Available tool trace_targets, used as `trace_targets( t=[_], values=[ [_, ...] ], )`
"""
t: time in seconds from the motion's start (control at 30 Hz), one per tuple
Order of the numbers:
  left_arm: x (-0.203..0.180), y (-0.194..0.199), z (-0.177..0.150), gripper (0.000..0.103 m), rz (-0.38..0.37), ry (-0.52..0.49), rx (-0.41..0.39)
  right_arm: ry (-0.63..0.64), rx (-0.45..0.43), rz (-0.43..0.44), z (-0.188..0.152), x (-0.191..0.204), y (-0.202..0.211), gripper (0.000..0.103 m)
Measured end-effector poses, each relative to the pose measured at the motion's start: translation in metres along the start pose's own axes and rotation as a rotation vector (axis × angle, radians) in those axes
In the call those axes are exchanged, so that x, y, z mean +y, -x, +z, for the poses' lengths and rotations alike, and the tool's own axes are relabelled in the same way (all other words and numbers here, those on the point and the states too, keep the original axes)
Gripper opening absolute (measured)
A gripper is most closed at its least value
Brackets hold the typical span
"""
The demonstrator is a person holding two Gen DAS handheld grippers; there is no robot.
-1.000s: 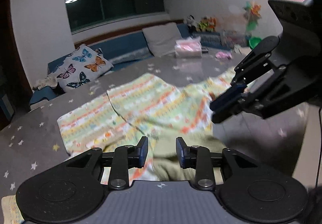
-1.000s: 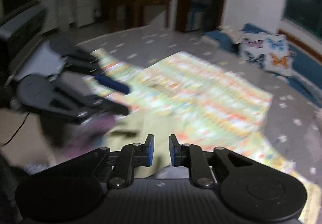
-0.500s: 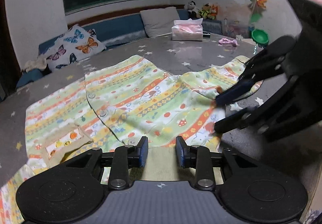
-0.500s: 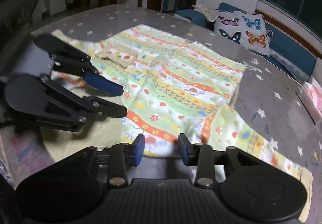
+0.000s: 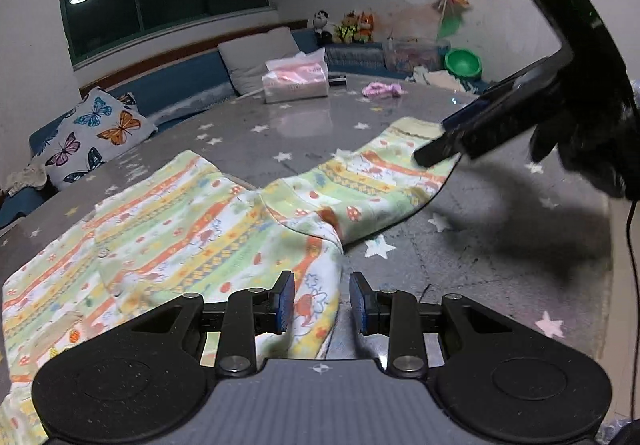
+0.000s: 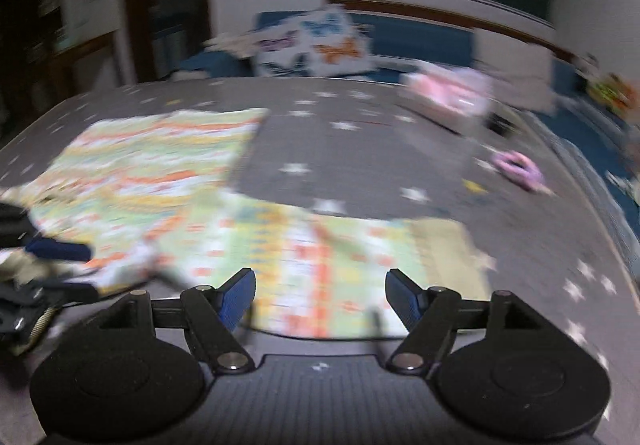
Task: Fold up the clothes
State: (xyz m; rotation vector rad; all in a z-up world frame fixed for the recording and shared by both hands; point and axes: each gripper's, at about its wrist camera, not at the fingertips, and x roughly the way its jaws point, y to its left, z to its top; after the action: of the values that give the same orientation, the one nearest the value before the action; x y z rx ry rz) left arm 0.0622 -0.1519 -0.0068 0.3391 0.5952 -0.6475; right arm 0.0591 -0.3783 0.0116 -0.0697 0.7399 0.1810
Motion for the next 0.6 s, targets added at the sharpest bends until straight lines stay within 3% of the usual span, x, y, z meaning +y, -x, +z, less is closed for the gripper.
trace_targets(
  t=[0.2,0.3,0.37,0.43,0.47,0.6],
  values=[
    [-0.002,-0.015,0.001,0.032,-0.008,0.005,0.023,-0.138,-0.013,-0.110,-0.009,-0.050,-0.009,0.066],
    [-0.001,-0.018,0.001,0.024,-0.014,0.007,0.032,-0.207,-0.006,-0.135,-0.012,-0.068,-0.017,0.058],
    [-0.001,-0.016,0.001,0.014,-0.019,0.005,0.032,-0.238,0.009,-0.139,-0.014,-0.074,-0.022,0.038],
    [0.002,-0.014,0.001,0.010,-0.040,0.002,0.031,-0.241,0.016,-0.134,-0.014,-0.076,-0.024,0.025],
    [0.004,-0.013,0.002,0.007,-0.055,0.002,0.030,-0.237,0.017,-0.127,-0.013,-0.076,-0.025,0.011],
    [0.007,-0.005,0.003,0.005,-0.094,-0.053,0.014,-0.177,-0.030,-0.162,0.001,-0.069,-0.023,0.008]
  ],
)
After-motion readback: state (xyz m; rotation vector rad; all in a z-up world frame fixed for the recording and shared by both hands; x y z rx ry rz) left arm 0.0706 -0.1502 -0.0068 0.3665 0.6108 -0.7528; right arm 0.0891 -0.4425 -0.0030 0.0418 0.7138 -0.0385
